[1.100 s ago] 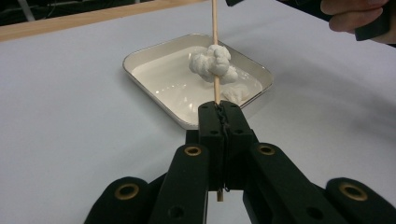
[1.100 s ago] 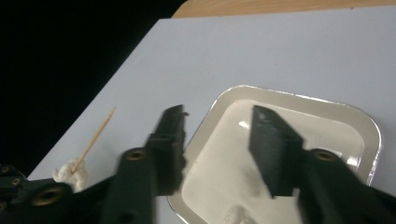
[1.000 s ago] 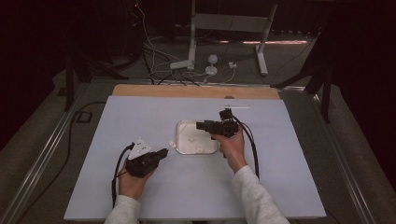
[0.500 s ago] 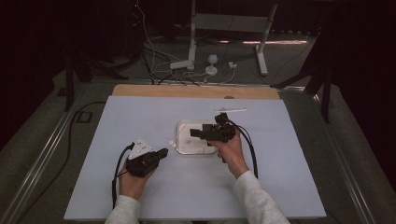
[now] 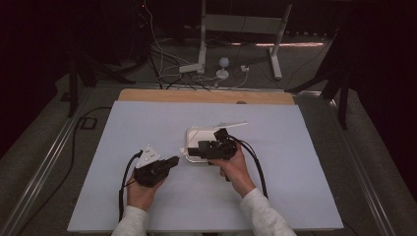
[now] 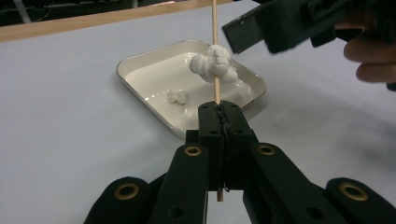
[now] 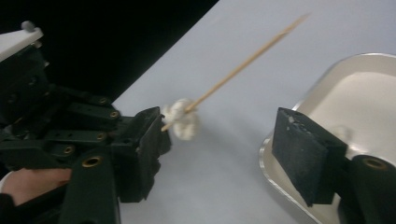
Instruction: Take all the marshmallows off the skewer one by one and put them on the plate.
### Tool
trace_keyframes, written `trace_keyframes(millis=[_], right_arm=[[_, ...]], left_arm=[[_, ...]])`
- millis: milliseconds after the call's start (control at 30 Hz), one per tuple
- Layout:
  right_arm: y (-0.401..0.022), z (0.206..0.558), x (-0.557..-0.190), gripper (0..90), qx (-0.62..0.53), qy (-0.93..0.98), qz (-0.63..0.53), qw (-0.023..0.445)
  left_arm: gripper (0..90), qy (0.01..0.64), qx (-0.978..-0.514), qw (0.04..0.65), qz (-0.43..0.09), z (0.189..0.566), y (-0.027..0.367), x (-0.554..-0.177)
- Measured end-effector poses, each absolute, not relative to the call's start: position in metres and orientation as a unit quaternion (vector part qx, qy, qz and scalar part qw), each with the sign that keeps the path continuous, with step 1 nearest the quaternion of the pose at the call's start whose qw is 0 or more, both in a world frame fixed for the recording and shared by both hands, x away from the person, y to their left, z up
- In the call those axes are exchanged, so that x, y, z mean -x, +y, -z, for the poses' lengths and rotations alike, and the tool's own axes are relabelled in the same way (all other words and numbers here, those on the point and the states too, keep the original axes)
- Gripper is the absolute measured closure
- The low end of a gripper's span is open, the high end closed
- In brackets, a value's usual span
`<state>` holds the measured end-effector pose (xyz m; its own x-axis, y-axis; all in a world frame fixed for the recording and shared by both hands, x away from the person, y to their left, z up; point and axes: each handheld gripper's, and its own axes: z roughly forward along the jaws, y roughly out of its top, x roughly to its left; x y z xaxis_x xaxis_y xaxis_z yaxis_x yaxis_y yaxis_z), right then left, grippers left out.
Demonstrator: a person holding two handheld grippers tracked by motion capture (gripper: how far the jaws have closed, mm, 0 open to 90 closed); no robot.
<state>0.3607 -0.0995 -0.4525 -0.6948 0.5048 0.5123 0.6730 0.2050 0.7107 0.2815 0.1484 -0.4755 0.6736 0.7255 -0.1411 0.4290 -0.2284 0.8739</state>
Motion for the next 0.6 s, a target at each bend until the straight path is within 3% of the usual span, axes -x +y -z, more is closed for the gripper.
trace_keyframes(millis=[267, 600], right_arm=[[-0.0909, 0.4576, -0.3593, 53.0, 0.374, -0.774, 0.501, 0.104], [-0.0896, 0.4615, -0.3622, 57.6, 0.386, -0.755, 0.510, 0.147]], left_arm=[[90.0, 0.370, -0.768, 0.502, -0.146, 0.4746, 0.1467, -0.2808], [90.0, 0.353, -0.768, 0.516, -0.140, 0.4737, 0.1441, -0.2787]])
